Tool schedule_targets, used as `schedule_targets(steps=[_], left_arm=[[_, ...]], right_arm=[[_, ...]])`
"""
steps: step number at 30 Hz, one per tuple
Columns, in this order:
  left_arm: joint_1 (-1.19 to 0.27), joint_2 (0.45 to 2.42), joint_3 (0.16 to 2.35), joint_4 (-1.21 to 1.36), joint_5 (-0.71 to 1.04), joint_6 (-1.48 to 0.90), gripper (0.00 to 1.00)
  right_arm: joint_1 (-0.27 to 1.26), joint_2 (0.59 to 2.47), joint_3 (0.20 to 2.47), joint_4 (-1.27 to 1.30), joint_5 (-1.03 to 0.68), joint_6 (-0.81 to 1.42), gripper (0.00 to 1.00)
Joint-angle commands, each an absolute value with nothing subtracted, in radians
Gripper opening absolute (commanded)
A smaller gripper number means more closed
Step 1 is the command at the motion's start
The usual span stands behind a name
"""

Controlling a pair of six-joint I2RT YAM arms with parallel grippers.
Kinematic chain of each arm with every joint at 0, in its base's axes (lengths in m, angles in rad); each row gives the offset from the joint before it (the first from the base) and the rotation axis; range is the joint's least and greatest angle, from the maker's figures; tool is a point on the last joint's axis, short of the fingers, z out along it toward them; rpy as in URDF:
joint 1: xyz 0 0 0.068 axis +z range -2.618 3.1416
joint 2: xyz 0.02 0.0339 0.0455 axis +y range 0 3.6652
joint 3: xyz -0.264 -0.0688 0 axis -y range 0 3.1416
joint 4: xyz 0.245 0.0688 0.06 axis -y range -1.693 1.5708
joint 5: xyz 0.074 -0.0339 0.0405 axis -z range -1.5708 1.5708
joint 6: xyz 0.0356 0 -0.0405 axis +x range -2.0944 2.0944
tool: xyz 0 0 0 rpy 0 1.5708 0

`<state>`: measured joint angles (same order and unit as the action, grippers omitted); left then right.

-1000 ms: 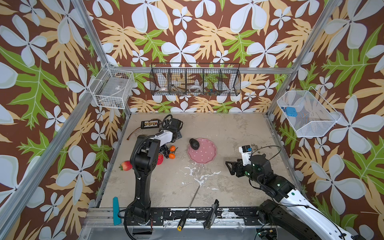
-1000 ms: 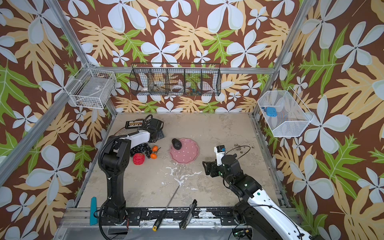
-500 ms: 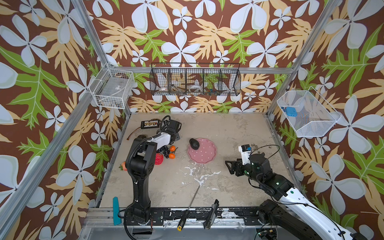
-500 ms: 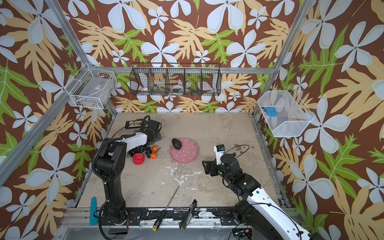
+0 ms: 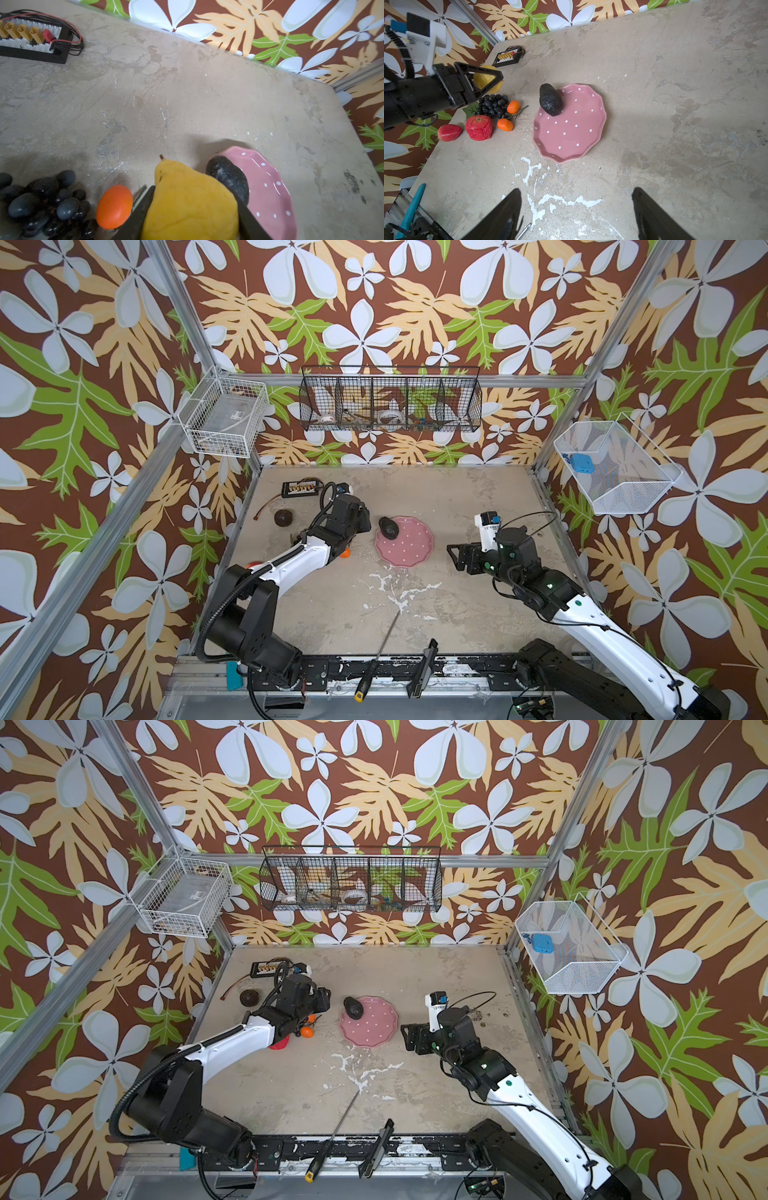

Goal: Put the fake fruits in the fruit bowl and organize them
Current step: 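Carry the pear with the left gripper toward the right gripper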

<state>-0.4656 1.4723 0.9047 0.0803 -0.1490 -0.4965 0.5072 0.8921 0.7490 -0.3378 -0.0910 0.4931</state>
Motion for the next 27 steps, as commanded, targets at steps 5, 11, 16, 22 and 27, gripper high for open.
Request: schedule_targets(steps=[5, 11, 16, 22, 27], left_arm=[[-0.591, 1.295, 0.714, 0.316, -0.061, -0.493, 0.5], [-0.706, 1.275, 0.57, 0.542, 0.065, -0.427, 0.48], [-0.736, 1.241, 0.429, 0.782, 0.192, -0.376, 0.48], [-0.766, 1.252, 0.379, 0.899, 0.311, -0.321, 0.47], [-0.793, 1.259, 0.315, 1.047, 0.356, -0.285, 0.47]], right_arm=[[0.502, 0.914, 0.785, -0.337, -0.147, 0.514, 0.83], [0.502, 0.871, 0.745, -0.287, -0.148, 0.561, 0.82], [0.502, 0.847, 0.736, -0.274, -0.192, 0.588, 0.82], [0.505, 0.825, 0.665, -0.197, -0.256, 0.642, 0.77], [0.55, 0.847, 0.658, -0.129, -0.319, 0.691, 0.74]])
